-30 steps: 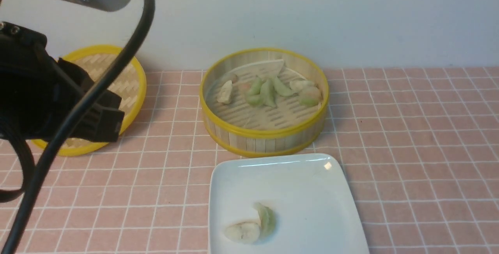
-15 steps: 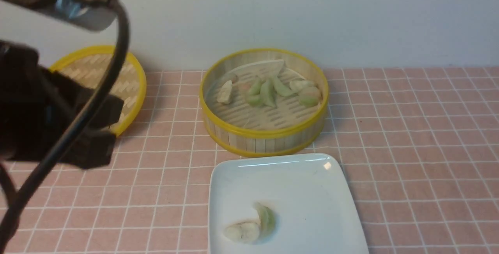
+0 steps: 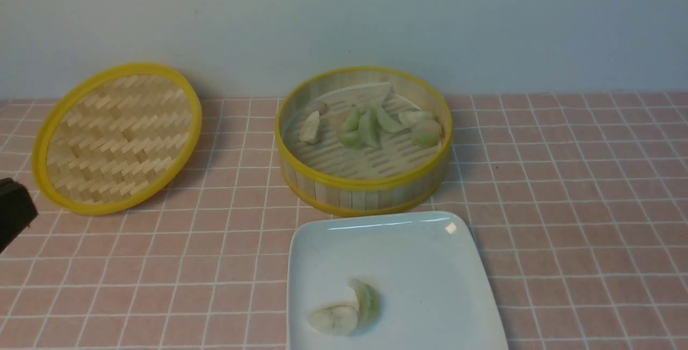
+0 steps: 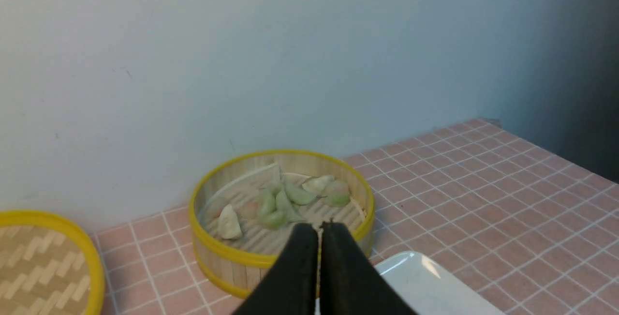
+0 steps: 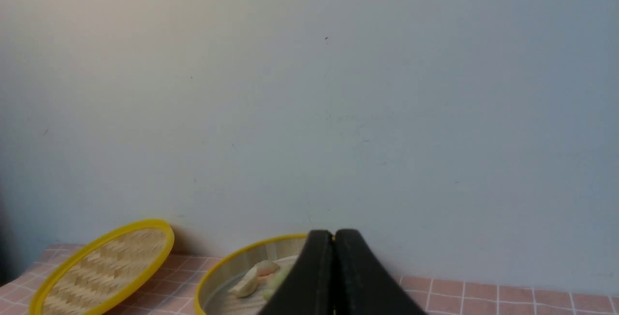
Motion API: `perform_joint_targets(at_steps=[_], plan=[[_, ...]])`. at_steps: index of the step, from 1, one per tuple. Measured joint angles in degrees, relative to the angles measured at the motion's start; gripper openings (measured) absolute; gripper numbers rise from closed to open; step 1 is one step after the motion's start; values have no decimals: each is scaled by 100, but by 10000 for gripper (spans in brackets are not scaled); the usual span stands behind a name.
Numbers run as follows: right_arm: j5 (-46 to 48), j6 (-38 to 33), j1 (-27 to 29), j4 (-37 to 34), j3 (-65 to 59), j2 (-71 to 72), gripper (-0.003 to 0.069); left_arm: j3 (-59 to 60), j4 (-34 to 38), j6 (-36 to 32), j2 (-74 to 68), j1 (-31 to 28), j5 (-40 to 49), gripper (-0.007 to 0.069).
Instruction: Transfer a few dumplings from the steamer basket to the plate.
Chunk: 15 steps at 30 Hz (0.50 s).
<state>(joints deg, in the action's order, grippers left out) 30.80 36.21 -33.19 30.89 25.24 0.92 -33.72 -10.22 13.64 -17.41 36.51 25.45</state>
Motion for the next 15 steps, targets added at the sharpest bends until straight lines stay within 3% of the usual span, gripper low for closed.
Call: perform_joint_targets(at_steps=[11, 15], plan=[[16, 0, 0, 0, 0, 0, -15, 323, -155, -17, 236, -36, 289, -6], [16, 0, 0, 0, 0, 0, -15, 923, -118, -101, 557, -589, 261, -6]])
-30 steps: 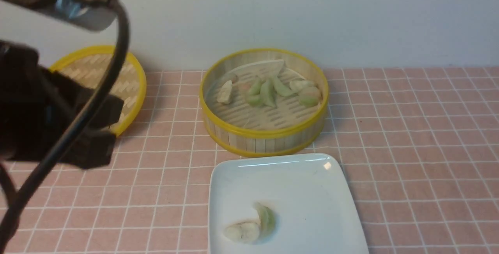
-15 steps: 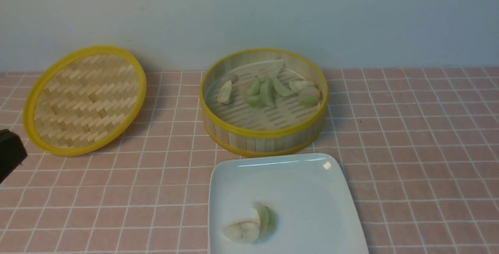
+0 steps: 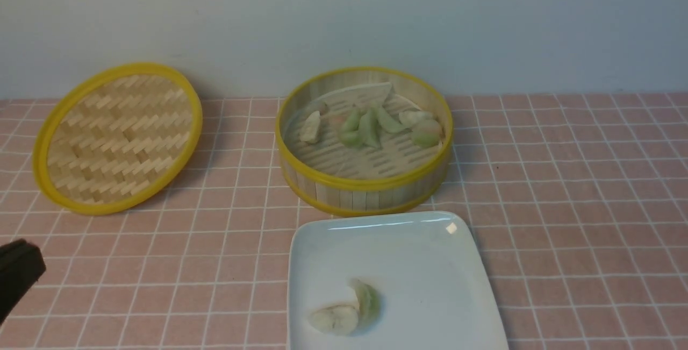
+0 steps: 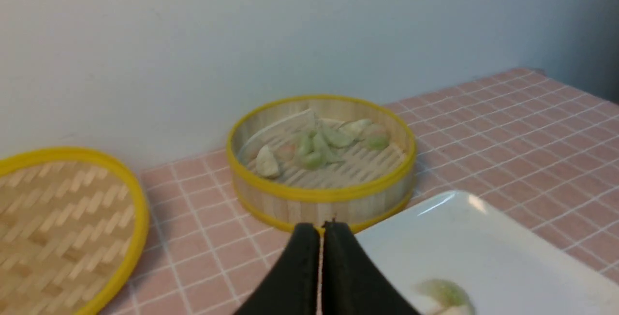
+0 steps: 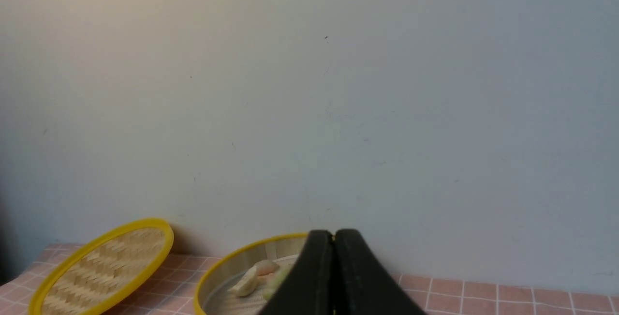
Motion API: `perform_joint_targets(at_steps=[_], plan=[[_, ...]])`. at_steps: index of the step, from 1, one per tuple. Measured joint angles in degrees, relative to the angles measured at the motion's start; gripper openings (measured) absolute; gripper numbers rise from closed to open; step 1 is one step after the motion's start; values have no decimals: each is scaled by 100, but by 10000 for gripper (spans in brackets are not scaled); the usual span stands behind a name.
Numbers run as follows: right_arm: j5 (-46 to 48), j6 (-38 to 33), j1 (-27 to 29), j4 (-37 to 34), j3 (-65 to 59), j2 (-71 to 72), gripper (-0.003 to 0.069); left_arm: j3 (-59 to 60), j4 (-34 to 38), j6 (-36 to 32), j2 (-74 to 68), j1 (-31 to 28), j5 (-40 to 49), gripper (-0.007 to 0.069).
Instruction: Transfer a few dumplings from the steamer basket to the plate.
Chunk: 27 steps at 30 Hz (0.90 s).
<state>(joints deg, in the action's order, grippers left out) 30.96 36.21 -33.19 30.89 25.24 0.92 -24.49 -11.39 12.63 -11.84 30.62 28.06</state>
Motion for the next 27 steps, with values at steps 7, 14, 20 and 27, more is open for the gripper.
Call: perform_joint_targets(at_steps=[7, 14, 20, 27], plan=[[0, 2, 0, 0, 0, 0, -15, 1766, 791, -915, 1166, -1844, -380, -6], [17, 2, 0, 0, 0, 0, -15, 2586, 1139, -1193, 1241, -2522, -547, -6], [17, 2, 0, 0, 0, 0, -15, 2593, 1213, -1197, 1241, -2541, -576, -6], [17, 2, 0, 0, 0, 0, -15, 2593, 1223, -1197, 1241, -2541, -580, -6]])
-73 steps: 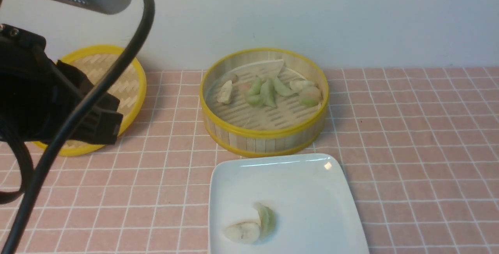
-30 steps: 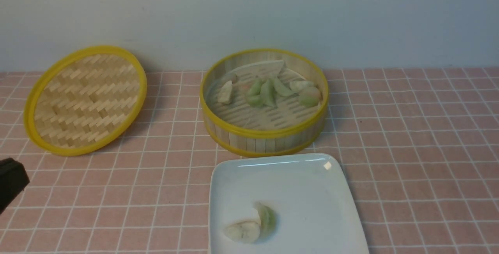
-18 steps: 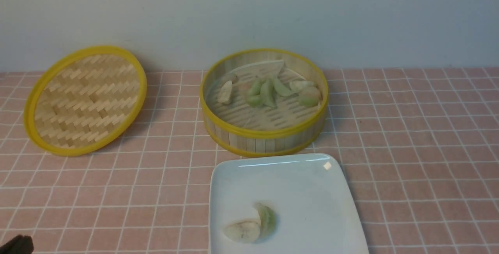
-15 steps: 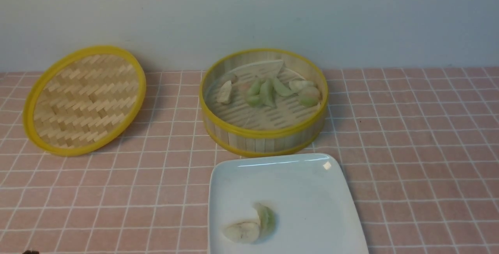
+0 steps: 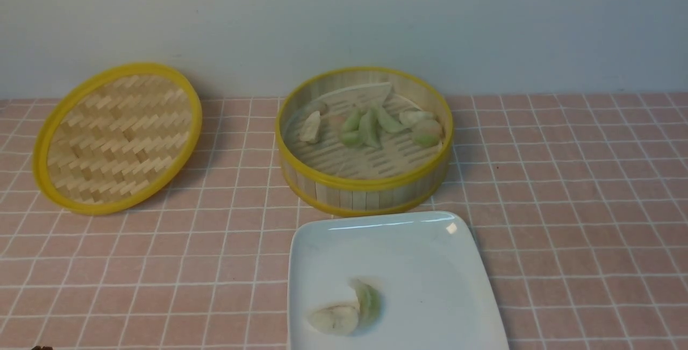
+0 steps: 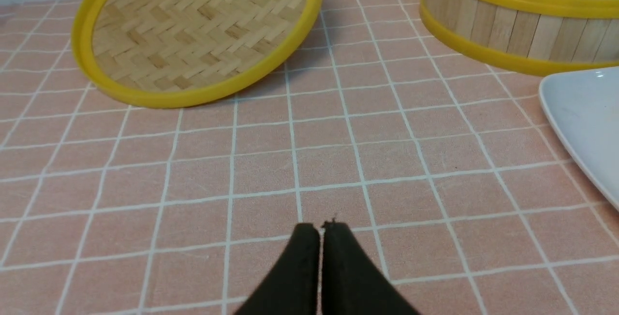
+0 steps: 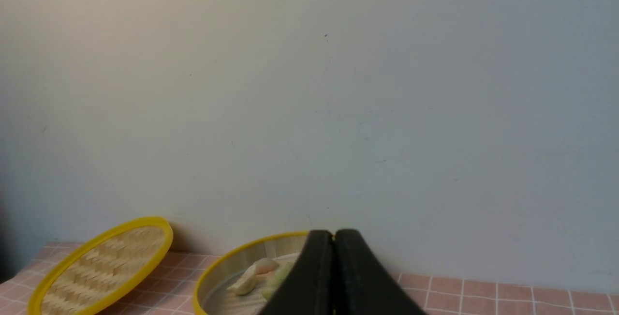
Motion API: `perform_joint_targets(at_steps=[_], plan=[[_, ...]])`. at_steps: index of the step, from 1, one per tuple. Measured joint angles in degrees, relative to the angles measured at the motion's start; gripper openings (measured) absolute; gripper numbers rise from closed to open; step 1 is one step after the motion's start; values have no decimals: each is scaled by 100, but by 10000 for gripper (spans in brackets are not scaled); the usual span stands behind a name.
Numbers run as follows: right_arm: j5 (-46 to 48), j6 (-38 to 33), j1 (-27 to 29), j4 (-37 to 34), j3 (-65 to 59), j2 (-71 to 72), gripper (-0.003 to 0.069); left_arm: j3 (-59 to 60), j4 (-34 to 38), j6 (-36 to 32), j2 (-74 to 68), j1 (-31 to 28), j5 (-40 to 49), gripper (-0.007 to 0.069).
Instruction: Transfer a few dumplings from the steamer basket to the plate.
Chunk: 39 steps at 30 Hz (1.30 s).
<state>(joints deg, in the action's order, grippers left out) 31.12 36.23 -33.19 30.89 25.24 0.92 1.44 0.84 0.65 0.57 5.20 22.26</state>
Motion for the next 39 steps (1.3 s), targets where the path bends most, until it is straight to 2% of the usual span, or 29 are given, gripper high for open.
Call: perform_joint_targets(at_steps=[15, 18, 20, 23, 24, 26, 30, 33, 39], plan=[[0, -74, 0, -146, 0, 0, -15, 0, 10, 5, 0, 0, 0, -6], [6, -893, 0, -1004, 0, 5, -15, 0, 10, 5, 0, 0, 0, -6], [6, -1792, 0, -1839, 0, 5, -15, 0, 10, 5, 0, 0, 0, -6], [-30, -2556, 0, -2551, 0, 5, -15, 0, 12, 5, 0, 0, 0, -6], [-30, -2556, 0, -2600, 0, 5, -15, 0, 12, 5, 0, 0, 0, -6], [-96, -3021, 0, -3089, 0, 5, -15, 0, 12, 5, 0, 0, 0, -6], [-129, -3203, 55, -3223, -22, 5, -15, 0, 12, 5, 0, 0, 0, -6], [-249, -3227, 659, -3443, -196, 11, -15, 0, 12, 5, 0, 0, 0, -6], [-317, -3372, 2214, -3691, -974, 11, -15, 0, 17, 5, 0, 0, 0, -6]])
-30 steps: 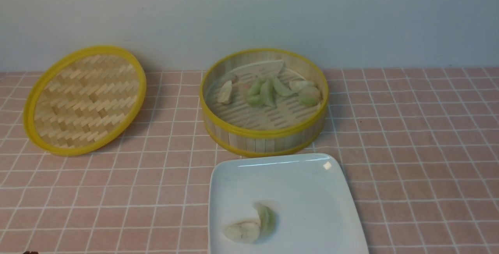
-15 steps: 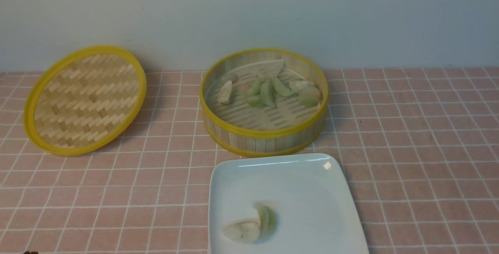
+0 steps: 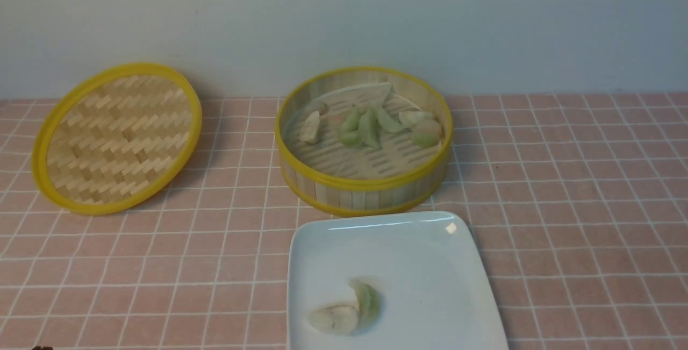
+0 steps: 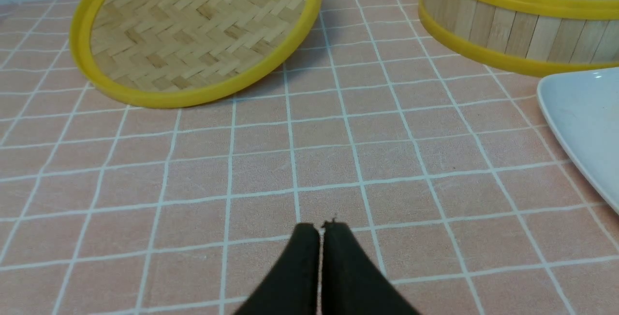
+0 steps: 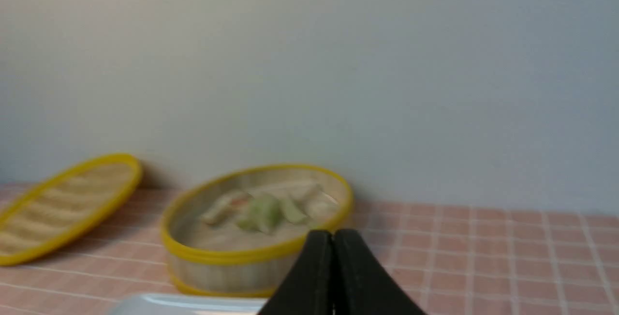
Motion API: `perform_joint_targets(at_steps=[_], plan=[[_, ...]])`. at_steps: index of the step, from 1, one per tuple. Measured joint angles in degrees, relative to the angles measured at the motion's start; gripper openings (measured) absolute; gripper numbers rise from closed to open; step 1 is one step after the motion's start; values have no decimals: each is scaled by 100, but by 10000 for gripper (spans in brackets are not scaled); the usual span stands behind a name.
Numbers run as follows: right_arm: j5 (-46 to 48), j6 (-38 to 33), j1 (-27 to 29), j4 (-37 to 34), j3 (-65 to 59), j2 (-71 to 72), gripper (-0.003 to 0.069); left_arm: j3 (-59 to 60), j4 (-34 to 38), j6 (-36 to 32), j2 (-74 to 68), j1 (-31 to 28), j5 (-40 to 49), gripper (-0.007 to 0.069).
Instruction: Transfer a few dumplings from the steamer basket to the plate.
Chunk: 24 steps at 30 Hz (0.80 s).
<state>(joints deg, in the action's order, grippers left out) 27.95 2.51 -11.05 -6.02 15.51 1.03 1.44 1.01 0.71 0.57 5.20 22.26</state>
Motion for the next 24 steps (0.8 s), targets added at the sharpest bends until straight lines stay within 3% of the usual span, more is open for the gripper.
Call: perform_joint_targets(at_steps=[2, 7, 24], plan=[[-44, -106, 555, 31, -534, 0, -15, 0, 0, 0, 0, 0, 0, -6], [-208, -295, 1171, 135, -1603, 0, -15, 0, 0, 0, 0, 0, 0, -6], [-478, -328, 1222, 154, -1657, -7, -15, 0, 7, 0, 0, 0, -8, -6]])
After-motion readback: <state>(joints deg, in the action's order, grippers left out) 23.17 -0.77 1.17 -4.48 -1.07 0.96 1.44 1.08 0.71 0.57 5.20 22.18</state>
